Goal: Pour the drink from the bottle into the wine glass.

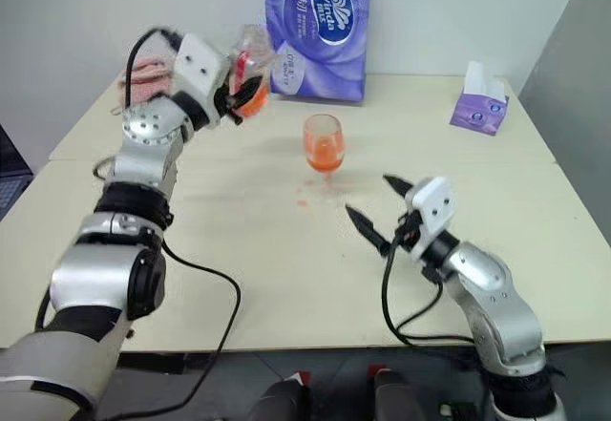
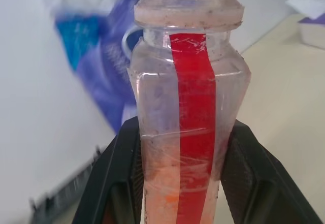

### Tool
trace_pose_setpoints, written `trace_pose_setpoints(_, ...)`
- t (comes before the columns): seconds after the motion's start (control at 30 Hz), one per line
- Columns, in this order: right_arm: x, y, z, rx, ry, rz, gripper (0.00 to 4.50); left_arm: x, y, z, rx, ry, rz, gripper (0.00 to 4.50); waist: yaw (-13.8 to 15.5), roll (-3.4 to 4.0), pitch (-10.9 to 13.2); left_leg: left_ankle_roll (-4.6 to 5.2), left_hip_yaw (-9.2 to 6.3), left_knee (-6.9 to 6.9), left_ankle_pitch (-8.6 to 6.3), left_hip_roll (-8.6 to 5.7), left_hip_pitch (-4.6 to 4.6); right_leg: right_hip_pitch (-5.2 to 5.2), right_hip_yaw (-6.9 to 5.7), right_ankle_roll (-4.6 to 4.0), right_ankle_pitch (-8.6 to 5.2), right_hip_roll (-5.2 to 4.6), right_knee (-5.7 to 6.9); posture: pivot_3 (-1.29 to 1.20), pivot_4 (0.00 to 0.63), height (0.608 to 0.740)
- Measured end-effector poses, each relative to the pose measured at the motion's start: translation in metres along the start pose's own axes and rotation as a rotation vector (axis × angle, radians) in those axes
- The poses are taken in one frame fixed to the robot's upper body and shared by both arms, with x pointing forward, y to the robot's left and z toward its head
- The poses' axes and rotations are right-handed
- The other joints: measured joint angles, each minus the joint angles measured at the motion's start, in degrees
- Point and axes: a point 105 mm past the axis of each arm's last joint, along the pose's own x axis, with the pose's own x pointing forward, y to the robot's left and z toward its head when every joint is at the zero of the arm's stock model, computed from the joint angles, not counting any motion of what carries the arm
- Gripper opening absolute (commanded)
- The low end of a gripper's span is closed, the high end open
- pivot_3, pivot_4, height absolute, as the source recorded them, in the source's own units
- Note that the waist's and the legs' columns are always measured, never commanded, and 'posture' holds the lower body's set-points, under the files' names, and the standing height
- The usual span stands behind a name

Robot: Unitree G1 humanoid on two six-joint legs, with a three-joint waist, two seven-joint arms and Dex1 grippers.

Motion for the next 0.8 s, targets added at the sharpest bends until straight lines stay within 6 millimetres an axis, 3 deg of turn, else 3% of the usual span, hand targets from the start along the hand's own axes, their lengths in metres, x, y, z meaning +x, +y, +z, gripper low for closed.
trace_pose_setpoints(0.07,-0.004,0.006,-0.003,-0.019,0.021,0.055,4.5,-0.01,-0.002,-0.032,-0.14,0.07,0.087,1.68,0.04,-0.02,0.01,0.0,-0.06,0.04,0.0,0.0,-0.01,-0.01,0.0,0.0,0.0,0.0,0.07,0.0,0.15,0.74)
trace_pose_setpoints(0.2,-0.004,0.012,0.001,-0.029,0.012,0.097,4.5,-0.028,-0.001,-0.062,-0.299,0.104,0.225,1.68,0.14,-0.07,-0.02,-0.03,-0.15,0.06,0.01,0.0,-0.05,0.0,0.07,0.0,0.0,-0.02,0.05,0.0,0.15,0.74)
trace_pose_setpoints(0.5,0.0,0.015,0.005,-0.022,-0.007,0.118,4.5,-0.051,-0.002,-0.082,-0.414,0.08,0.289,1.68,0.24,-0.12,-0.06,-0.17,-0.15,0.06,0.1,-0.03,-0.03,0.03,0.08,-0.01,0.0,-0.04,0.04,0.0,0.15,0.74)
trace_pose_setpoints(0.73,0.003,0.016,0.007,-0.001,-0.018,0.122,4.5,-0.054,-0.002,-0.085,-0.417,0.068,0.292,1.68,0.25,-0.15,-0.08,-0.1,-0.14,0.06,0.05,-0.04,-0.02,0.04,0.08,-0.01,0.0,-0.04,0.03,0.0,0.15,0.74)
trace_pose_setpoints(0.8,0.003,0.016,0.008,-0.003,-0.02,0.12,4.5,-0.056,-0.004,-0.089,-0.418,0.073,0.286,2.4,0.25,-0.15,-0.08,-0.1,-0.14,0.06,0.06,-0.03,-0.02,0.04,0.08,-0.01,0.0,-0.04,0.04,0.0,0.15,0.74)
